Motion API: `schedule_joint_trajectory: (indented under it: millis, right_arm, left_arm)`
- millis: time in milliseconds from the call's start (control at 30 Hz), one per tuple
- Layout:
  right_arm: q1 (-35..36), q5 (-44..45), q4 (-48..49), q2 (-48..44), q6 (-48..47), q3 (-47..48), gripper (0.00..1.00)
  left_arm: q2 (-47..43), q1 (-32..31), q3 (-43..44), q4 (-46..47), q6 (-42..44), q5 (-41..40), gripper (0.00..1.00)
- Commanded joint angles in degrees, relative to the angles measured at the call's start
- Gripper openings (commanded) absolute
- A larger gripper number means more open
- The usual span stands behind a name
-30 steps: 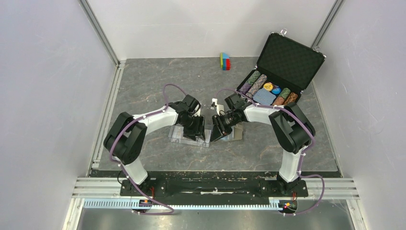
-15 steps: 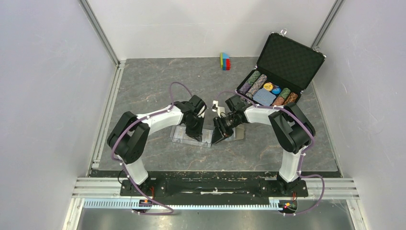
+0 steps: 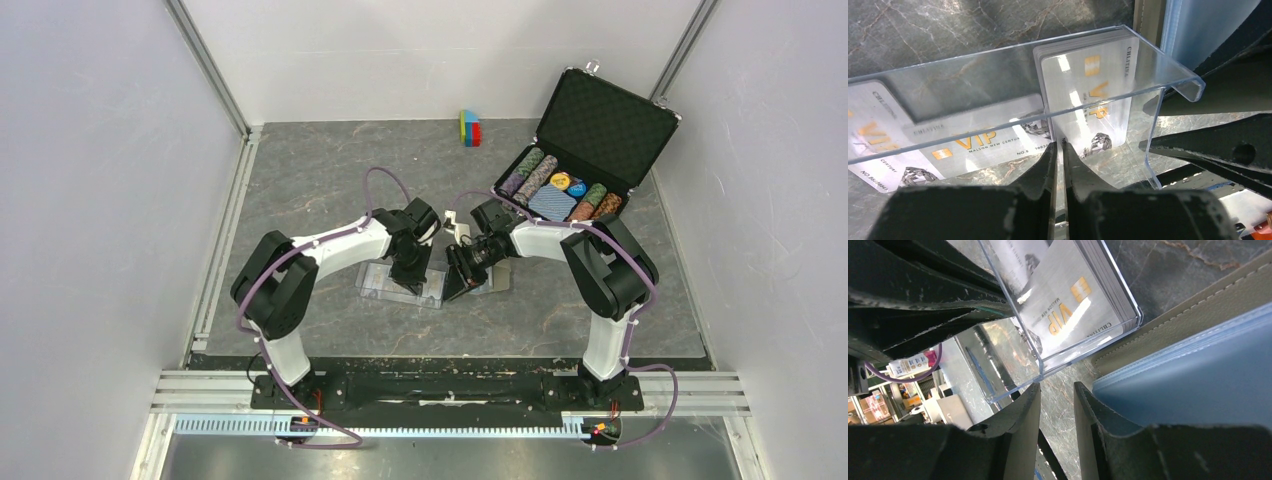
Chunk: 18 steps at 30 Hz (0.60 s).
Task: Put the credit cards into the card holder
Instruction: Pick up the credit card from the storage box.
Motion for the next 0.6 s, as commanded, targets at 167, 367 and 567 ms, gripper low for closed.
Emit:
schedule_joint_trajectory:
  millis: [167, 367, 567]
  right_arm:
    - [0.29, -0.82, 1.88, -0.95, -0.11, -0.06, 0.33]
    - [0.35, -0.73, 1.92, -1.01, -0.22, -0.17, 0.32]
    - [0.36, -0.64, 1.93, -1.23, -0.25, -0.46, 0.32]
  left_arm:
    - [-1.6, -2.01, 4.57, 1.04, 2.05, 1.13, 0.1]
    - [-2.91, -2.01, 5.5, 1.25, 1.29, 1.32, 0.08]
    - [-4.72, -2.01, 5.16, 4.08, -0.57, 3.37, 0.05]
